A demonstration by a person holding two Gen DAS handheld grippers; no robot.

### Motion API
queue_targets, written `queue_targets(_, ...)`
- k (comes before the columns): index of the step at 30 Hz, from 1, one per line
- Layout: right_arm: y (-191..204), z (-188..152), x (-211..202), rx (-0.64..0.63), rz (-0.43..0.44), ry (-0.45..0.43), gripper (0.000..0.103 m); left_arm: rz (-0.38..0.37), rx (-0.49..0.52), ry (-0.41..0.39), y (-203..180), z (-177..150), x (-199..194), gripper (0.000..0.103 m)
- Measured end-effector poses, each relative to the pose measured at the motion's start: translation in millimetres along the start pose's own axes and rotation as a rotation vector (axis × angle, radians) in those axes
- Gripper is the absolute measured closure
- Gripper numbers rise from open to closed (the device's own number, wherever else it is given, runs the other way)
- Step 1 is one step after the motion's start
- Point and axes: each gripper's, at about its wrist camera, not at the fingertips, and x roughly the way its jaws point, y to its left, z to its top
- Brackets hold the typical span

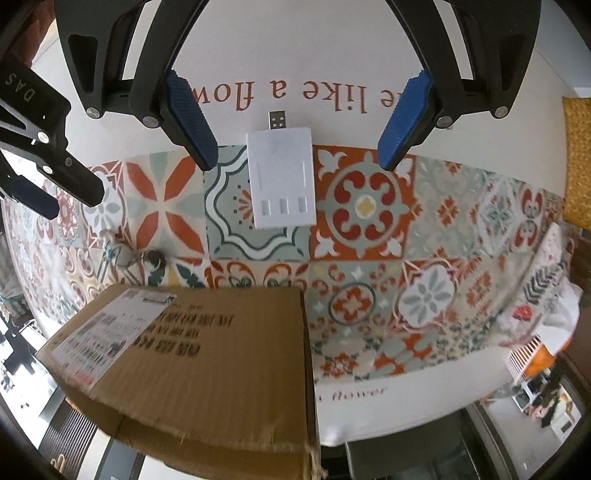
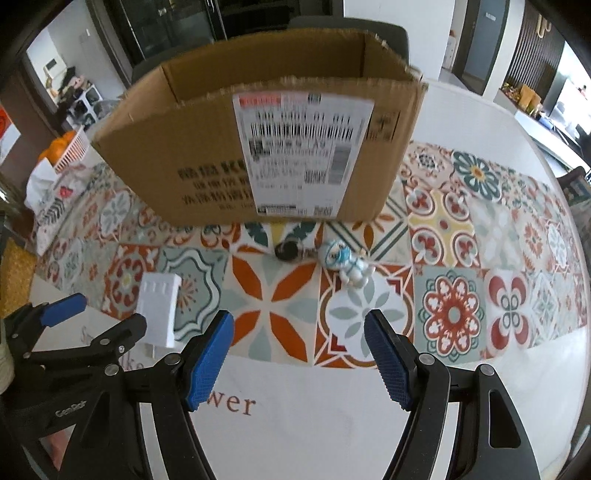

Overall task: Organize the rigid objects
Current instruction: 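Grasp the white power bank with the left tool while the right tool grasps the astronaut figure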

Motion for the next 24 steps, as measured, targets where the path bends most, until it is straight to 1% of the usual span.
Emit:
queue_targets(7, -1.7, -3.9, 20.1, -0.004, -0.014, 0.049, 0.03, -0.044, -0.009, 0.035, -1.7, -4.0, 26.0, 0.018)
queue_targets(10, -1.5, -5.3, 28.7, -0.008, -0.02, 0.071, 0.03, -0.05, -0.013, 0.051, -2.9, -3.9, 37.6, 0.023)
queue_targets(12, -1.9, -5.9, 33.5, -0.007, -0.024, 0.082, 0.03, -0.048, -0.013, 0.059, -3.7, -3.3, 44.7, 0.024)
queue_targets(15, -2.1, -5.8, 39.3, -0.005, -0.03, 0.095, 0.03, -0.033, -0.013, 0.064, -5.3, -2.6, 51.1, 0.031)
queue_targets(18, -2.0, -4.8, 43.5, -0.002, -0.032, 0.104, 0.03, -0.027, -0.01, 0.069, -7.3, -0.6, 58.1, 0.033)
queue_targets(20, -1.5, -4.3, 44.9, -0.002, -0.031, 0.105, 0.03, -0.017, -0.008, 0.055, -7.8, 0.2, 58.7, 0.033)
queue_targets(21, -1.6, -4.1, 45.2, 0.0, -0.03, 0.106, 0.03, -0.014, -0.011, 0.055, -7.4, 1.1, 58.9, 0.035)
queue_targets(24, -1.6, -4.8, 45.7, 0.005, -0.02, 0.105, 0.03, -0.016, -0.014, 0.035, -11.4, 2.5, 59.0, 0.051)
